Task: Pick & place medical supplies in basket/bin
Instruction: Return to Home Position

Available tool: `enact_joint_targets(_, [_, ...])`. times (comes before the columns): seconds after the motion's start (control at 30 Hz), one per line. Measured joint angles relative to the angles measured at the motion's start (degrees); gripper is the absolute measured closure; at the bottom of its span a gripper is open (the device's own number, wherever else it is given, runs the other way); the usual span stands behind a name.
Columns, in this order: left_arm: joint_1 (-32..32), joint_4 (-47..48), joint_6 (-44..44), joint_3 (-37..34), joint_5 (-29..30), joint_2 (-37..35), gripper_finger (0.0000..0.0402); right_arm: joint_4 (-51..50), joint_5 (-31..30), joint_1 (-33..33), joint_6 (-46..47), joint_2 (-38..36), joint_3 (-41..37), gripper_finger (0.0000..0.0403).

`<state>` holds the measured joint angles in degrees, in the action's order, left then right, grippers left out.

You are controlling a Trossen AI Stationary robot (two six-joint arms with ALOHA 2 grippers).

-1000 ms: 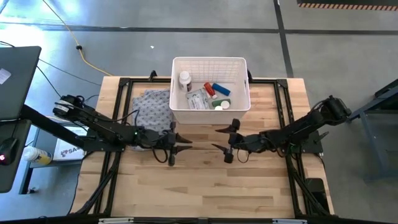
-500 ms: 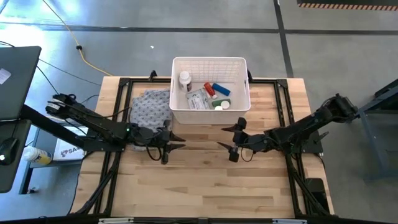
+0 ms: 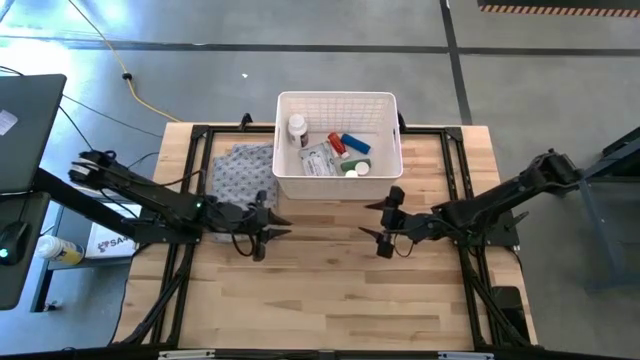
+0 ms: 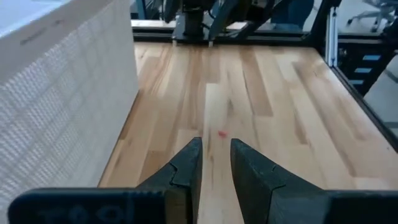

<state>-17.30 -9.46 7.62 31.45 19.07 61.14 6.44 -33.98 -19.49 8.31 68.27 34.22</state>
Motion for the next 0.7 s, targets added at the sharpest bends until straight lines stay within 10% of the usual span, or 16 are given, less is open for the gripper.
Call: enact_joint_targets(0.7, [-0.72,9.96,-1.92,-1.44,4.52,-12.71,0.0284,1.39,0.12,-1.42,0.07,-27.1,-16.81,0.0129])
